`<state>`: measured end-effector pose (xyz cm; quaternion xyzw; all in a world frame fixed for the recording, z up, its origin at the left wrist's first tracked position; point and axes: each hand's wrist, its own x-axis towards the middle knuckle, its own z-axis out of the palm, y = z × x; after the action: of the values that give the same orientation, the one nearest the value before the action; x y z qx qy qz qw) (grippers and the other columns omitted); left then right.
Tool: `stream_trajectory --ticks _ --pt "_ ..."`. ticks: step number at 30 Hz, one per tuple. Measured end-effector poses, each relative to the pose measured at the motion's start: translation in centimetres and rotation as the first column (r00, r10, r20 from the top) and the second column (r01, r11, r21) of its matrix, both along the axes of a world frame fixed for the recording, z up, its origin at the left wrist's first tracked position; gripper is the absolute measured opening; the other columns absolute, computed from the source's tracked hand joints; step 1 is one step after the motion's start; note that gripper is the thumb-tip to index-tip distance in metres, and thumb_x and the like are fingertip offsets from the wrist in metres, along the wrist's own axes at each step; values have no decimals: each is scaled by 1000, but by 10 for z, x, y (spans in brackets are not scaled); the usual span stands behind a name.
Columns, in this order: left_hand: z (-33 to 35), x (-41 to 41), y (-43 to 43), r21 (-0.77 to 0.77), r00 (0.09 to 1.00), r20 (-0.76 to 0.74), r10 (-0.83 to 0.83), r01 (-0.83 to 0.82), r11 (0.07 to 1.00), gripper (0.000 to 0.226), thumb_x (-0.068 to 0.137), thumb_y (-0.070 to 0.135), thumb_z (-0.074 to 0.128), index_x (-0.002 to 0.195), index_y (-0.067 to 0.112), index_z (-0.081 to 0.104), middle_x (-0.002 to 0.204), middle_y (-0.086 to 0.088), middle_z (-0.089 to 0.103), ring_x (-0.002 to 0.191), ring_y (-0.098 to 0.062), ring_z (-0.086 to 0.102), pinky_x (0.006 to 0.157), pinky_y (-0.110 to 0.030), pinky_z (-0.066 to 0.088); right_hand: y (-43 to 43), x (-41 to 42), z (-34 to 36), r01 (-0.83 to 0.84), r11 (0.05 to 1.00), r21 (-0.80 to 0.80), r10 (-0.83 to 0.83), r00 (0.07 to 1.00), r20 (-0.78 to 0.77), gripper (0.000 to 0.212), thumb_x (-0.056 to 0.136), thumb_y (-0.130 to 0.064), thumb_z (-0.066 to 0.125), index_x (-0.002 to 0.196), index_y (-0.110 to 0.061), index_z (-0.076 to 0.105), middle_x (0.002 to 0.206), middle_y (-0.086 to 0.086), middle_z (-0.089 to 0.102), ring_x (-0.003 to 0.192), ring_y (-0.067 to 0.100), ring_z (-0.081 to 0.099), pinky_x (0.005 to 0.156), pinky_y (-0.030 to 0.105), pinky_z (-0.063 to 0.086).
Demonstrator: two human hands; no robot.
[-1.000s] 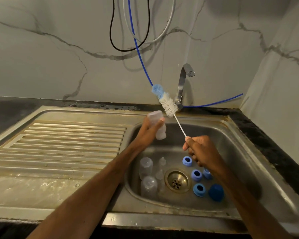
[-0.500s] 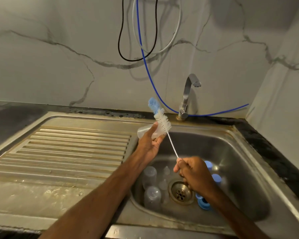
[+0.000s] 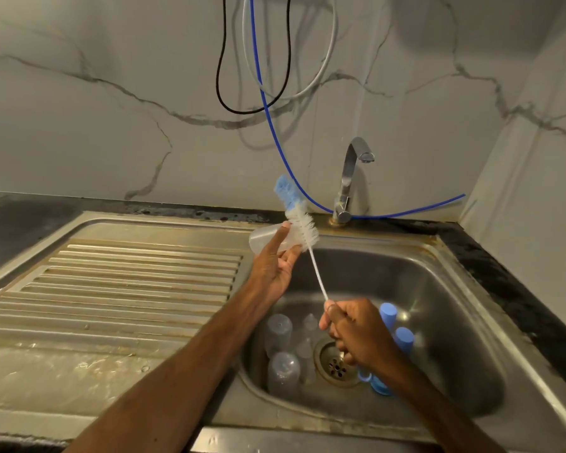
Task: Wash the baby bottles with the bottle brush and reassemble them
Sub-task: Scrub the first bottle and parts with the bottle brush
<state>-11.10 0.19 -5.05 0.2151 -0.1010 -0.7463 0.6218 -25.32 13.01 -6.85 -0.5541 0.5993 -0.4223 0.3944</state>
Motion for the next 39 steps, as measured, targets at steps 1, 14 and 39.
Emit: stream_trajectory --ticks 1,14,39 --pt "0 4 -2 1 1000 2 17 -17 1000 59 88 3 75 140 -2 47 128 -27 66 116 -35 68 64 -33 62 6 3 -3 -33 999 34 32 999 13 45 106 -24 48 70 -4 64 47 -1 42 35 9 34 38 18 28" --pt "1 -1 0 -45 996 90 -3 8 999 67 84 4 80 140 -2 45 128 -28 65 113 -36 70 77 -37 64 -4 -5 6 -18 997 72 14 999 53 45 107 -25 46 71 -3 63 51 2 43 37 10 35 38 18 28" --pt "-2 5 -4 -39 987 145 73 -68 997 58 87 7 77 137 0 49 125 -24 68 108 -32 72 69 -33 63 5 -1 -3 -92 990 110 88 995 39 45 108 -26 43 70 -7 60 50 -2 41 36 9 34 38 17 28"
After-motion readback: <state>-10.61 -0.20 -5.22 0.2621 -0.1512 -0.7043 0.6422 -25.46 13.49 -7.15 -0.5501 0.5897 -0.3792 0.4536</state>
